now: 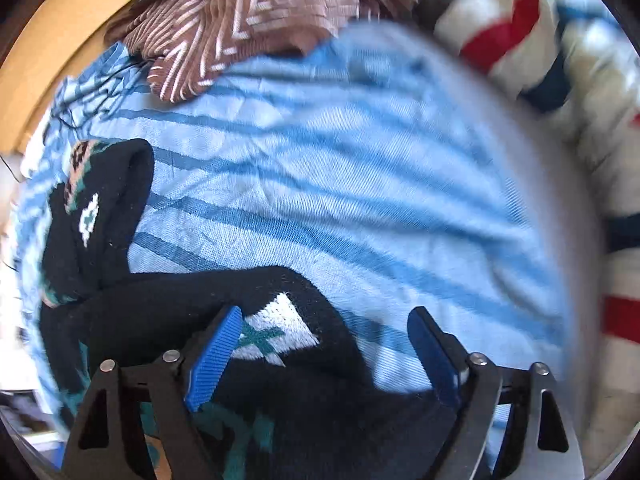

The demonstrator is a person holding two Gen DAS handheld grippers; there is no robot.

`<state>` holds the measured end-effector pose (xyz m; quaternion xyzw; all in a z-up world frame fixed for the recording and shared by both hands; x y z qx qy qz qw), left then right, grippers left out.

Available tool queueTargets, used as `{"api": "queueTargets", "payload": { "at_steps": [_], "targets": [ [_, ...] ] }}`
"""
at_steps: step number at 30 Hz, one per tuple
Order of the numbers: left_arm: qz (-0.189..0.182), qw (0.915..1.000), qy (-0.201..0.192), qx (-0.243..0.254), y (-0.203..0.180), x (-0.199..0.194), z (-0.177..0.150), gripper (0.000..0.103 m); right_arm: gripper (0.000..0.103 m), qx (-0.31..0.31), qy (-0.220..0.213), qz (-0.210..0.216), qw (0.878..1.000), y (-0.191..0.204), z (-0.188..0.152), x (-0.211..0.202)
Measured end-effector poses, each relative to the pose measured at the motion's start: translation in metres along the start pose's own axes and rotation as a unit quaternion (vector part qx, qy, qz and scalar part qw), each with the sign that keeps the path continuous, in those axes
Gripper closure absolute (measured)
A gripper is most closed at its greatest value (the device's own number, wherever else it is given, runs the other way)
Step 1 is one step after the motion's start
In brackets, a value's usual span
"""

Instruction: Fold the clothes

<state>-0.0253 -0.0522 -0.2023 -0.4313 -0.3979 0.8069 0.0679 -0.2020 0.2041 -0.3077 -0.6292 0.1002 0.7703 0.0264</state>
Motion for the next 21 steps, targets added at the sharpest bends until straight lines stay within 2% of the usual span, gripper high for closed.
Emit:
{"api": "queueTargets", "payload": {
  "at_steps": [1, 3, 4, 5, 6, 8, 10, 15, 17, 19, 21],
  "targets": [
    [-0.002, 0.9998, 0.01, -0.014, 0.006, 0.006, -0.006, 0.015, 0.015, -0.014, 0.004, 0.012, 1.0, 0.004, -0.001, 0.006],
    [-0.004, 0.9988, 0.028, -0.04, 0.018, 0.016, -0.016, 0.015, 0.013, -0.071, -0.016, 0.003, 0.997, 0.015, -0.002, 0.011],
    [-0.003, 0.9984, 0.031, -0.047, 0.022, 0.017, -0.019, 0.015, 0.023, -0.103, -0.024, 0.002, 0.994, 0.025, -0.004, 0.008],
    [-0.002, 0.9981, 0.03, -0.053, 0.025, 0.017, -0.02, 0.015, 0.06, -0.135, -0.032, 0.001, 0.99, 0.034, -0.005, 0.004],
    [-0.004, 0.9978, 0.03, -0.059, 0.026, 0.017, -0.021, 0.015, 0.074, -0.163, -0.038, -0.001, 0.986, 0.043, -0.007, 0.001],
    [-0.004, 0.9981, 0.027, -0.055, 0.024, 0.016, -0.016, 0.015, 0.086, -0.198, -0.043, -0.037, 0.978, 0.054, -0.01, -0.01],
    [-0.005, 0.9986, 0.023, -0.048, 0.02, 0.017, -0.01, 0.015, 0.087, -0.221, -0.06, -0.063, 0.971, 0.061, -0.005, -0.023],
    [-0.014, 0.9993, 0.012, -0.032, 0.004, 0.016, 0.011, 0.015, 0.088, -0.226, -0.157, -0.114, 0.955, 0.077, 0.039, -0.089],
    [-0.021, 0.9993, 0.006, -0.03, -0.006, 0.016, 0.021, 0.015, 0.088, -0.236, -0.194, -0.13, 0.943, 0.092, 0.062, -0.114],
    [-0.025, 0.9993, -0.002, -0.029, -0.014, 0.016, 0.03, 0.015, 0.088, -0.249, -0.223, -0.144, 0.931, 0.103, 0.092, -0.127],
    [-0.025, 0.9991, -0.013, -0.03, -0.021, 0.014, 0.038, 0.015, 0.088, -0.26, -0.244, -0.155, 0.921, 0.116, 0.107, -0.138]
  ]
}}
Point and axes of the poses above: each gripper's, at about its wrist camera, not at the fingertips, and x roughly the way its jaws point, y to its left, z to its top, the point moved 10 cm from there along x, roughly the way its jaws point, and after that the axes turned 3 degrees about -z, right-handed, at the moved point
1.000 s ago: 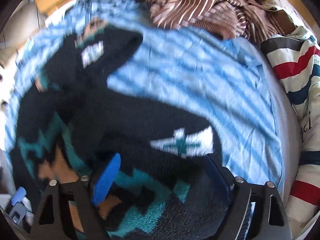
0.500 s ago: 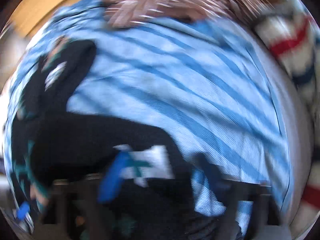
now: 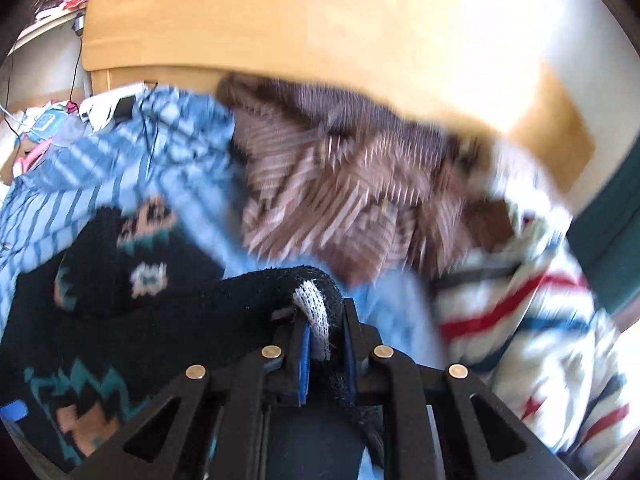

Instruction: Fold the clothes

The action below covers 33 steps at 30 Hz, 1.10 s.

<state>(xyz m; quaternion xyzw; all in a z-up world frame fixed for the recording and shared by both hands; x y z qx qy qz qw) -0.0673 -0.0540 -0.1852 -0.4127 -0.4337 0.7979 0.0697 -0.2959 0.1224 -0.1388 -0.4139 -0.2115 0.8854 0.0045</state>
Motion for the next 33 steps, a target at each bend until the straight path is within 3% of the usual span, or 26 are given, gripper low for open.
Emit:
{"api": "queueTargets", "payload": {
  "at_steps": [1, 2, 4, 5, 7, 9, 12, 17, 19, 21, 26, 28, 31, 33],
  "targets": [
    [0.006, 1.0, -0.004, -0.004, 0.0, 0.0, 0.003, 0.015, 0.084, -0.003, -0.009, -0.004, 1.0, 0.001, 0.01, 0.0],
    [0.015, 0.9998, -0.007, -0.009, 0.002, 0.0, 0.006, 0.015, 0.065, 0.0, -0.014, 0.003, 1.0, 0.003, 0.016, 0.006],
    [0.034, 0.9991, -0.009, -0.024, 0.011, 0.0, 0.009, 0.015, 0.039, 0.014, -0.005, -0.005, 1.0, 0.0, 0.017, 0.018],
    [0.039, 0.9987, -0.007, -0.033, 0.018, -0.001, 0.008, 0.015, 0.035, 0.024, 0.005, -0.015, 1.0, -0.004, 0.014, 0.024],
    [0.053, 0.9973, -0.003, -0.051, 0.033, -0.004, 0.005, 0.015, 0.032, 0.059, 0.03, -0.001, 0.998, -0.011, 0.0, 0.031],
    [0.073, 0.9951, 0.0, -0.067, 0.051, -0.009, 0.001, 0.015, 0.026, 0.11, 0.072, 0.059, 0.99, -0.018, -0.03, 0.035],
    [0.108, 0.9887, -0.01, -0.103, 0.081, -0.022, -0.003, 0.015, 0.026, 0.18, 0.144, 0.126, 0.965, -0.027, -0.091, 0.041],
    [0.186, 0.9709, -0.049, -0.143, 0.127, -0.059, -0.007, 0.015, 0.026, 0.261, 0.257, 0.108, 0.924, -0.044, -0.22, 0.05],
    [0.204, 0.9673, -0.053, -0.141, 0.137, -0.072, -0.01, 0.015, 0.026, 0.289, 0.295, 0.109, 0.904, -0.043, -0.264, 0.048],
    [0.197, 0.969, -0.048, -0.142, 0.139, -0.079, -0.014, 0.015, 0.025, 0.307, 0.312, 0.119, 0.891, -0.037, -0.291, 0.041],
    [0.209, 0.968, -0.073, -0.117, 0.131, -0.102, -0.023, 0.015, 0.025, 0.287, 0.27, 0.115, 0.912, -0.028, -0.272, 0.009],
    [0.208, 0.9688, -0.089, -0.102, 0.127, -0.115, -0.024, 0.015, 0.025, 0.276, 0.248, 0.156, 0.915, -0.01, -0.247, -0.004],
    [0.239, 0.9632, -0.073, -0.1, 0.142, -0.121, -0.028, 0.016, 0.025, 0.242, 0.229, 0.228, 0.915, 0.035, -0.208, -0.022],
    [0.217, 0.9684, -0.047, -0.113, 0.15, -0.112, -0.035, 0.029, 0.025, 0.213, 0.224, 0.271, 0.912, 0.073, -0.185, -0.032]
  ]
}}
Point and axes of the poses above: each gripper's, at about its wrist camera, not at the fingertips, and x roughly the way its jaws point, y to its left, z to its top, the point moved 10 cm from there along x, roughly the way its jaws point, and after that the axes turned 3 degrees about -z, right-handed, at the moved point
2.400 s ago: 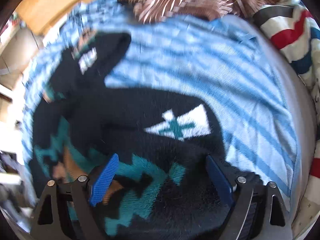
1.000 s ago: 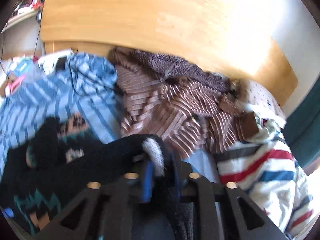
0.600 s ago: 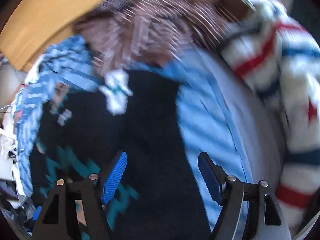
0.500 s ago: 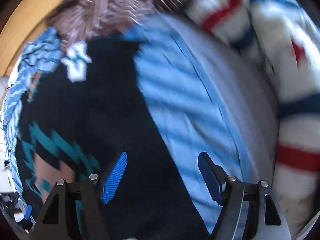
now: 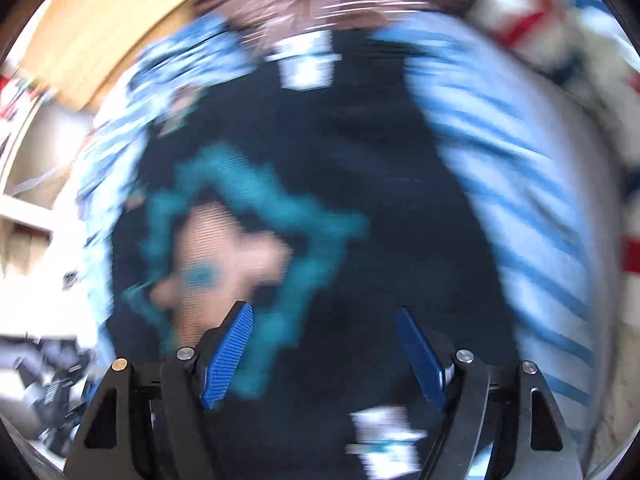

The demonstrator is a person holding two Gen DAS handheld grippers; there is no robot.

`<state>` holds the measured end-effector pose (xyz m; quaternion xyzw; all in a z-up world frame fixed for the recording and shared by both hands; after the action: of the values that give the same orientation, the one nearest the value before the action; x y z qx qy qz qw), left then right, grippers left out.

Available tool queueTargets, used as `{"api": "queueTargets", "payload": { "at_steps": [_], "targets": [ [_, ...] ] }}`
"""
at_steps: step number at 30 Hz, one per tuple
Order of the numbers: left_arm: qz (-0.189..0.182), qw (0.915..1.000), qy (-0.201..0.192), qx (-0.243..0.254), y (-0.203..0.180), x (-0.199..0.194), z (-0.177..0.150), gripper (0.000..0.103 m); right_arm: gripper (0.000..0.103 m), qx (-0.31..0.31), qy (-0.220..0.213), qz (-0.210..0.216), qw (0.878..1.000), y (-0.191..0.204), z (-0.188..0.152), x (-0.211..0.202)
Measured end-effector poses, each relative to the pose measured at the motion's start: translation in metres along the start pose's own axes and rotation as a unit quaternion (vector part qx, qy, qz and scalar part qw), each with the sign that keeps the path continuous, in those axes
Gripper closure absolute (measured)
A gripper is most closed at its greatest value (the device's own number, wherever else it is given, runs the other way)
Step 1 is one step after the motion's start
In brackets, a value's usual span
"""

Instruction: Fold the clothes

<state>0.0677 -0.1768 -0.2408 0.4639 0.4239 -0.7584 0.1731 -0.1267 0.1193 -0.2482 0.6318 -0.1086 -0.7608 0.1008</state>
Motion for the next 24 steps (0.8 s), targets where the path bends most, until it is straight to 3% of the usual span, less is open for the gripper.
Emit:
{"api": "queueTargets", "payload": {
  "at_steps": [2, 5, 8, 14, 18, 21, 24],
  "targets": [
    [-0.02, 0.999, 0.04, -0.007, 0.003, 0.015, -0.012, 0.059, 0.026, -0.047, 0.013, 0.018, 0.999, 0.05, 0.003, 0.012],
    [-0.001, 0.9991, 0.039, 0.018, 0.006, 0.019, -0.018, 0.075, 0.028, -0.12, 0.006, 0.03, 0.992, 0.13, 0.014, 0.025],
    [-0.014, 0.9993, 0.034, 0.001, 0.013, 0.016, -0.016, 0.084, 0.028, -0.171, -0.004, 0.012, 0.985, 0.197, 0.031, 0.045],
    [-0.082, 0.996, 0.03, -0.019, 0.008, 0.004, -0.018, 0.092, 0.031, -0.221, 0.038, -0.037, 0.974, 0.292, 0.047, 0.127],
    [-0.133, 0.9908, 0.026, 0.006, -0.009, -0.008, -0.023, 0.093, 0.031, -0.173, 0.085, -0.065, 0.979, 0.296, 0.044, 0.165],
    [-0.165, 0.9857, 0.025, 0.023, -0.022, -0.014, -0.024, 0.093, 0.031, -0.172, 0.082, -0.064, 0.979, 0.29, 0.042, 0.173],
    [-0.178, 0.9828, 0.032, 0.041, -0.031, -0.012, -0.024, 0.093, 0.039, -0.179, 0.078, -0.059, 0.979, 0.287, 0.041, 0.171]
  ]
}}
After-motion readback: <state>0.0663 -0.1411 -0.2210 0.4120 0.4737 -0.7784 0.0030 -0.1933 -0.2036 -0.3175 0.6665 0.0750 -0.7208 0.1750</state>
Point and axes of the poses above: each gripper's, at about its wrist camera, not at the fingertips, and x roughly the way its jaws point, y to its left, z to its top, the point moved 10 cm from there along x, roughly the way its jaws point, and after that the axes turned 3 degrees about -z, right-handed, at the moved point
